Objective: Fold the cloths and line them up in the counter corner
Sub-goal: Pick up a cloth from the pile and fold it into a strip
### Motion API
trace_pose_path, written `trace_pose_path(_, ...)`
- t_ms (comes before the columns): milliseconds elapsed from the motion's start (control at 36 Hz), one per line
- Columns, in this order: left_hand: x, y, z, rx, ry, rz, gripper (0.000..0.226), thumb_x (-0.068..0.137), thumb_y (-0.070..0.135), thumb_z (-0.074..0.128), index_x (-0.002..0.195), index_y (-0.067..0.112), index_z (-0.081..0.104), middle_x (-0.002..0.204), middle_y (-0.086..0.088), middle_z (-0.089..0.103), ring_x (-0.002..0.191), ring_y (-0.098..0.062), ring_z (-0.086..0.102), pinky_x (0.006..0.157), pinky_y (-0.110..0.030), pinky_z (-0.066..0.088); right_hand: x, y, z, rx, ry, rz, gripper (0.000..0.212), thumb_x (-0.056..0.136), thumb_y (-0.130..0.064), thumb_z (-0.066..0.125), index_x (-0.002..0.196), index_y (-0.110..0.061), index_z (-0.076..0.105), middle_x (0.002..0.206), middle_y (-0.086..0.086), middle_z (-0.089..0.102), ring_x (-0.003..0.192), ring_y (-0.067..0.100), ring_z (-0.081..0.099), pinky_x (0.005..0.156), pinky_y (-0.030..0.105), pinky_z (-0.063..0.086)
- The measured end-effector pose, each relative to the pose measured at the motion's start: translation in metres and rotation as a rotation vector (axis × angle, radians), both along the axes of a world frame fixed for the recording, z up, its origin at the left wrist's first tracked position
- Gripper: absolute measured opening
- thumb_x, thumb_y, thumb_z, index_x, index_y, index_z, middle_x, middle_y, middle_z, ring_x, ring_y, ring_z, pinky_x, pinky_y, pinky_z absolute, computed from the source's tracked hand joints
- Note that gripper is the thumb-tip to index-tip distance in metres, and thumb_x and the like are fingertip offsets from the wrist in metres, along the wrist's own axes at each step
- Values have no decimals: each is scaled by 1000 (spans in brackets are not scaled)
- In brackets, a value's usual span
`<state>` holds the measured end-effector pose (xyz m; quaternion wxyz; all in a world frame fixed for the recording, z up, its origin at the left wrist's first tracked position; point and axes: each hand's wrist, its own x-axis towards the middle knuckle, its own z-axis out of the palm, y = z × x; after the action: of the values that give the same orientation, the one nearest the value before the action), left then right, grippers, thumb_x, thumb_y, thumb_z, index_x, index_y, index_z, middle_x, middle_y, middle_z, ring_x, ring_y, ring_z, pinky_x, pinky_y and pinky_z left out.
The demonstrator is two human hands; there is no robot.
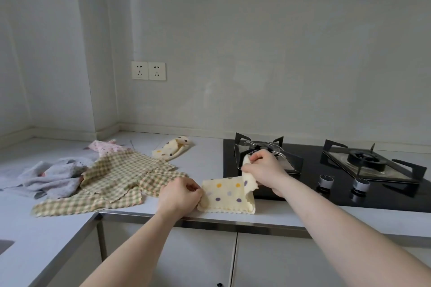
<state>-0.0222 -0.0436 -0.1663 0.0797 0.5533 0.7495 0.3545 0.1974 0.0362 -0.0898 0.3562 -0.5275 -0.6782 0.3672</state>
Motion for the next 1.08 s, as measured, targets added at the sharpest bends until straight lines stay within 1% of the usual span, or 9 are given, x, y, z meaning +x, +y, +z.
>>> trace_pose_path(278,-2,5,-2,-22,-80,24,28,77,35,48,77,28,75,77,13,72,79,-14,65,75,-32,56,-58,-11,-24,25,-146,138,36,82,-18,69,114,-22,53,103,1,67,77,12,68,60,24,52)
trace_pose_path(417,-3,9,-5,5,-76,42,28,84,32,49,77,20,73,72,7,71,74,-16,63,72,-34,55,-64,-10,-37,-73,-78,171,36,82,-11,68,114,-21,54,107,7,69,79,19,74,67,34,64)
trace_pose_path(556,-3,11,-6,21,-114,60,32,86,41,48,72,21,69,69,7,69,73,-16,63,72,-33,54,-40,-6,-38,225,47,30,19,88,-10,63,96,-27,64,90,-7,74,69,9,72,65,34,61)
trace_pose_path(639,-3,14,-6,20,-95,69,35,78,60,48,79,31,66,77,15,70,81,-12,65,75,-31,53,-20,-2,-46,305,-51,-62,19,87,-19,68,102,-28,62,99,-11,69,72,0,66,66,16,52)
trace_pose_path(750,-3,14,-7,-25,5,44,40,73,67,61,102,39,59,88,22,65,88,-7,62,80,-29,51,-6,0,-66,200,-237,-102,46,90,-52,64,127,-28,53,119,-12,65,108,14,61,97,40,49)
trace_pose_path(833,-3,13,-6,-34,26,22,44,73,64,66,107,40,57,88,22,64,89,-6,62,84,-30,51,-10,4,-71,140,-383,-110,58,92,-66,50,138,-30,48,130,-14,63,128,21,52,109,41,35)
trace_pose_path(889,-3,12,-6,-38,26,12,45,72,65,67,108,40,57,88,23,64,89,-5,62,85,-31,52,-16,9,-62,20,-430,-72,59,89,-71,42,133,-34,54,132,-11,61,133,26,47,110,43,29)
trace_pose_path(972,-3,11,-5,-41,35,-2,44,72,66,67,107,40,58,89,23,64,88,-4,62,83,-30,52,-18,19,-44,-142,-387,72,48,81,-68,45,88,-27,69,116,3,68,117,30,59,99,40,41)
trace_pose_path(1083,-2,10,-4,-39,33,-4,45,69,67,68,103,40,59,87,23,65,86,-3,62,83,-30,53,-14,27,-34,-215,-345,121,39,85,-46,64,101,-10,71,114,7,67,107,24,61,85,34,43)
